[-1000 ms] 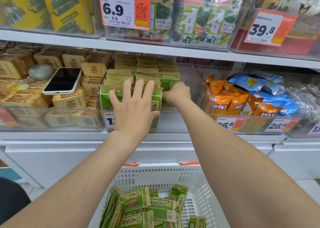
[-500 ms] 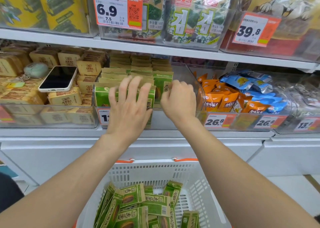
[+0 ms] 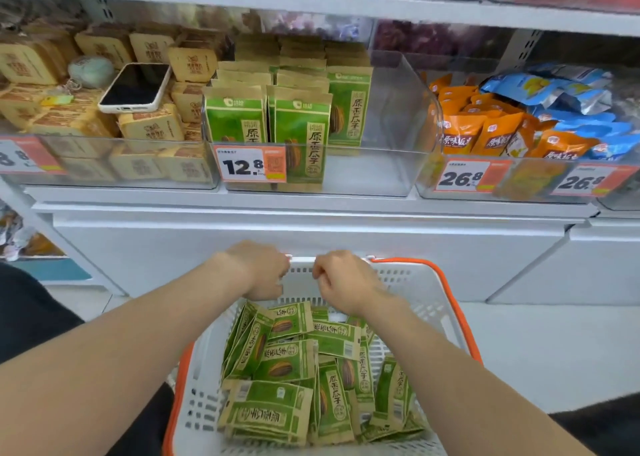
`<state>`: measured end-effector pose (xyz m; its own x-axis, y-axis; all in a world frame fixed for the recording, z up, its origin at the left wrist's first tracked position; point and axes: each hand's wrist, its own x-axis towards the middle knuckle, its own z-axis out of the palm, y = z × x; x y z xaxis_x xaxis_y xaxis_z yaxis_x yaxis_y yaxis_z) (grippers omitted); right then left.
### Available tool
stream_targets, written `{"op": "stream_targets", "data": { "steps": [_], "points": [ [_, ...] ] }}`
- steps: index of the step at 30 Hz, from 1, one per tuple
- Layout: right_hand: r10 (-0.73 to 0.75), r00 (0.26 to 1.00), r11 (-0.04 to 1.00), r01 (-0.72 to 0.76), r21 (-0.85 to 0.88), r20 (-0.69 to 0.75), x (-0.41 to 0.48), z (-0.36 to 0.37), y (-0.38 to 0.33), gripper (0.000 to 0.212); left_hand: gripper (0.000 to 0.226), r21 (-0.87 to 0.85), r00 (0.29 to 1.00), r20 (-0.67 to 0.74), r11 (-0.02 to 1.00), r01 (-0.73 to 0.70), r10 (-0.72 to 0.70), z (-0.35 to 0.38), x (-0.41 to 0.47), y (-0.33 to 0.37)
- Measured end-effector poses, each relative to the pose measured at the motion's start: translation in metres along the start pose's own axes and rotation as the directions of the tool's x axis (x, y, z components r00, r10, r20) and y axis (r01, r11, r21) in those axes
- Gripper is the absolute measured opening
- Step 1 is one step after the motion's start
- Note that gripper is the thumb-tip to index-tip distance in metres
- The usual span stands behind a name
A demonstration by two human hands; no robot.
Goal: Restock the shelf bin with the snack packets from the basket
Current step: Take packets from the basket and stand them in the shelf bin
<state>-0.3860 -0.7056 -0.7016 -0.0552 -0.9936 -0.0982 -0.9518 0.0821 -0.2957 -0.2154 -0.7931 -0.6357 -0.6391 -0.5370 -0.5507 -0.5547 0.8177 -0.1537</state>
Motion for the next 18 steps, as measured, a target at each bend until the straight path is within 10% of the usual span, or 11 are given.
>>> {"op": "stream_targets", "data": {
  "steps": [5,11,18],
  "points": [
    [0.001,0.910,0.996,0.036,-0.083,0.415,-0.014,0.069,-0.011,0.046,0.043,-0.027,0.993,0.114,1.000,0.015,-0.012,0.010,-0.002,-0.003],
    [-0.014,0.806,0.990,0.096,-0.107,0.591,-0.028,0.121,-0.017,0.097,0.041,-0.031,0.988,0.140,0.997,-0.064,0.068,0.020,0.005,0.006],
    [0.129,0.837,0.990,-0.081,-0.114,0.531,-0.034,0.142,-0.030,0.037,0.038,-0.040,0.991,0.095,0.995,-0.096,0.099,0.009,0.005,0.013]
  ]
}}
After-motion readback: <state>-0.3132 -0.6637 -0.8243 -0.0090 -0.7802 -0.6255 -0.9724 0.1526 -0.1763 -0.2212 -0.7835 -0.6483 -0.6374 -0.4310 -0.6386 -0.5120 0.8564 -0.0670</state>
